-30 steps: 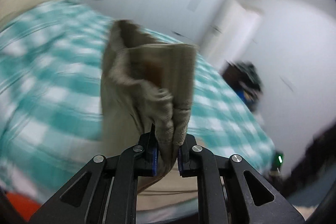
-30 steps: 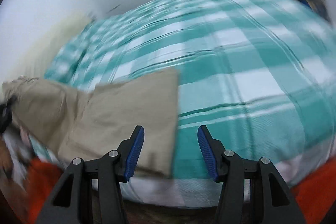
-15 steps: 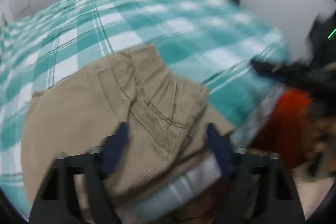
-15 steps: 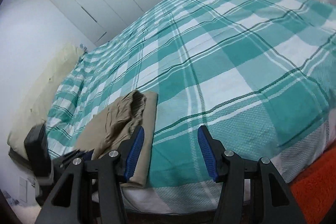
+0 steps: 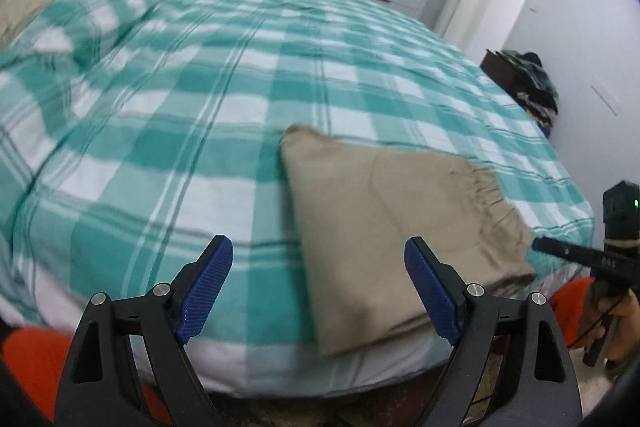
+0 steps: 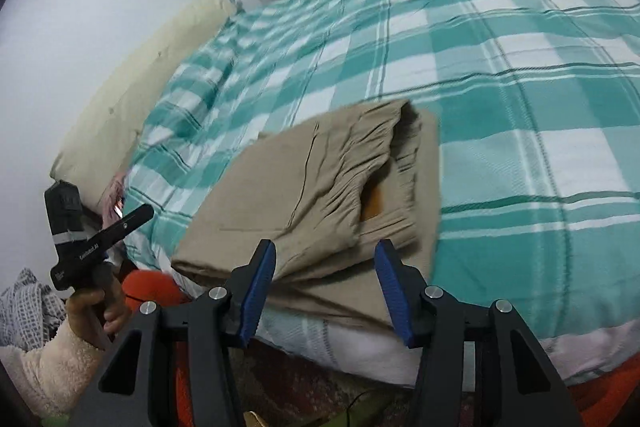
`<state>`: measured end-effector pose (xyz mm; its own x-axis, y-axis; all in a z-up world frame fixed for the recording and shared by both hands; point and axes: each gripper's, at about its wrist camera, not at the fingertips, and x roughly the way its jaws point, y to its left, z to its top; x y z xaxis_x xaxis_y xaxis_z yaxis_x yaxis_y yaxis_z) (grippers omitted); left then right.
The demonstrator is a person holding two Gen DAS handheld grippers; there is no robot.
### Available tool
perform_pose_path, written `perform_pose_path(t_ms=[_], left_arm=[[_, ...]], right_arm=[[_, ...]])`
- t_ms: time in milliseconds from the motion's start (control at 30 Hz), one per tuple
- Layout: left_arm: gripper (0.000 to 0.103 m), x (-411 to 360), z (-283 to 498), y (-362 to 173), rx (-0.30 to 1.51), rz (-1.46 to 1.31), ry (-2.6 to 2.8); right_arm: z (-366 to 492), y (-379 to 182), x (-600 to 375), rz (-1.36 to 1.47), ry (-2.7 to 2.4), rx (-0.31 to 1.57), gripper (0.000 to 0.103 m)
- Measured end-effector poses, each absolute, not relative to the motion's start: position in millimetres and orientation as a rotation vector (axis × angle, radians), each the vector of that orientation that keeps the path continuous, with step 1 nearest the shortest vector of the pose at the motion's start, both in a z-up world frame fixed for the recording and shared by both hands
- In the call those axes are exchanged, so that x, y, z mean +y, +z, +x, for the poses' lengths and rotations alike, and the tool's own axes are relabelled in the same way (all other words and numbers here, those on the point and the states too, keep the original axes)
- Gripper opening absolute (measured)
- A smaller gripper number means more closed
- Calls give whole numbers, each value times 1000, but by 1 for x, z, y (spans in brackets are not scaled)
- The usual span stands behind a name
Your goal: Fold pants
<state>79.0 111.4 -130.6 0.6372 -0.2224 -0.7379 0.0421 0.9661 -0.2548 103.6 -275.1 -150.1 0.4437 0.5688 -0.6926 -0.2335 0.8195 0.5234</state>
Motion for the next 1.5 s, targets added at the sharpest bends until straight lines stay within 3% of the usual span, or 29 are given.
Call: perform_pose_path(t_ms=[100, 133, 167, 233, 267, 400, 533, 733, 833, 867, 933, 1333, 1433, 1500], left_arm=[[87, 110, 79, -132, 884, -214, -169], [87, 110, 79, -131, 879, -206, -181], [87, 107, 79, -128, 871, -197, -207], [88, 107, 75, -123, 872, -189, -265], [88, 106, 73, -124, 875, -187, -288], [89, 98, 58, -128, 939, -120, -430], [89, 84, 57, -152, 1029, 10, -366], [88, 84, 68, -162, 1046, 43, -235], [77, 104, 70, -171, 1111, -63, -186], [66, 109, 69, -175, 1135, -81, -148], [65, 116, 65, -179, 1159, -132, -153], [71, 122, 55, -181, 1252, -201, -135], [75, 131, 37, -157, 1203, -201, -131], [80, 135, 30, -134, 1129, -177, -105]], right_arm=[[112, -155, -266, 334, 460, 1006, 50], [114, -155, -263, 323, 461, 1003, 43], [117, -153, -259, 303, 470, 1004, 28], [120, -147, -247, 178, 463, 1005, 13], [120, -143, -247, 154, 462, 1001, 10], [122, -134, -265, 188, 452, 979, 9], [124, -161, -265, 164, 412, 1027, 9], [123, -164, -268, 203, 403, 1019, 9], [121, -165, -266, 185, 399, 1010, 9], [122, -165, -267, 190, 400, 1011, 9], [120, -165, -267, 189, 399, 1009, 9], [118, -172, -264, 164, 378, 1030, 10], [117, -163, -272, 171, 367, 1032, 26], [113, -146, -284, 171, 322, 992, 26]])
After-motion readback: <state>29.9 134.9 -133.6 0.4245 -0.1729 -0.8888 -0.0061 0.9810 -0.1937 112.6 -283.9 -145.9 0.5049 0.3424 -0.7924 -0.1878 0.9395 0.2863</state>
